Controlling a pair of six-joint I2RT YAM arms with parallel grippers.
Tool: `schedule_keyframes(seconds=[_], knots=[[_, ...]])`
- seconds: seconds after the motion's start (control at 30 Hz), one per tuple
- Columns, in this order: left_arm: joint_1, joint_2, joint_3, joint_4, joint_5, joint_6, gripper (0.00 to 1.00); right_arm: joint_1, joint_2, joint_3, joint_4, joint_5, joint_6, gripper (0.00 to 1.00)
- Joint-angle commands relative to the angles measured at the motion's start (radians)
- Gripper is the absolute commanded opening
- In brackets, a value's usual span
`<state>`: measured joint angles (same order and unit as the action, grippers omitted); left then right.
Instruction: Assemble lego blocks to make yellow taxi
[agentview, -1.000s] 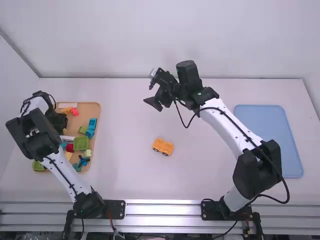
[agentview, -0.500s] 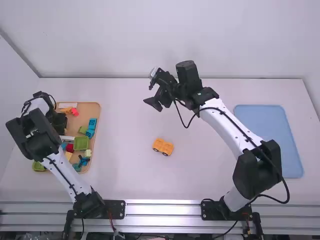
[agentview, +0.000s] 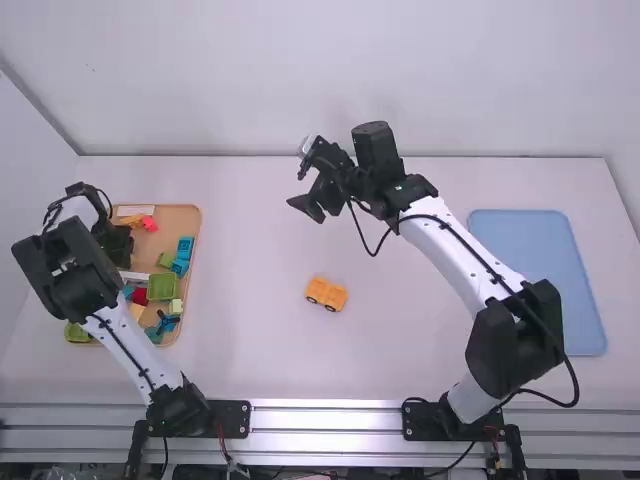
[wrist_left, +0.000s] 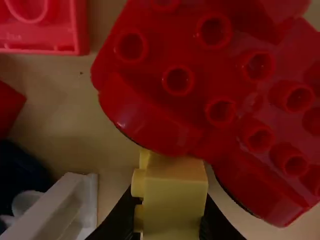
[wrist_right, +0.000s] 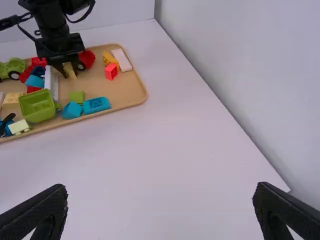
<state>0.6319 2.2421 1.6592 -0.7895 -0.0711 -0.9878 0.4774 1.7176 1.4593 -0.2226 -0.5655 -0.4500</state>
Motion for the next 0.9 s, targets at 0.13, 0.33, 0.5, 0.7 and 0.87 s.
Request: schedule_keyframes(seconds=[0.13,0.33,0.5,0.7,0.87], knots=[[-0.003,0.008,-0.032,0.020,0.089,0.124,0.17,-0.002,-0.004,0.032,-0.012,-0.002,0.003,0.99],[-0.003,0.008,-0.032,0.003,0.087,0.097,0.46,-0.002,-0.004,0.032,-0.026,-0.002,0.003,0.99],[-0.004,0.008,-0.032,-0.005,0.090,0.085,0.42,-0.002,-0.004,0.032,-0.029,-0.002,0.003,0.99],[-0.005,0.008,-0.032,0.005,0.054,0.087,0.28,-0.002,-0.004,0.032,-0.032,-0.002,0.003,0.99],[-0.005,0.008,-0.032,0.010,0.027,0.088,0.22,-0.002,-0.004,0.032,-0.037,-0.002,0.003,0.99]])
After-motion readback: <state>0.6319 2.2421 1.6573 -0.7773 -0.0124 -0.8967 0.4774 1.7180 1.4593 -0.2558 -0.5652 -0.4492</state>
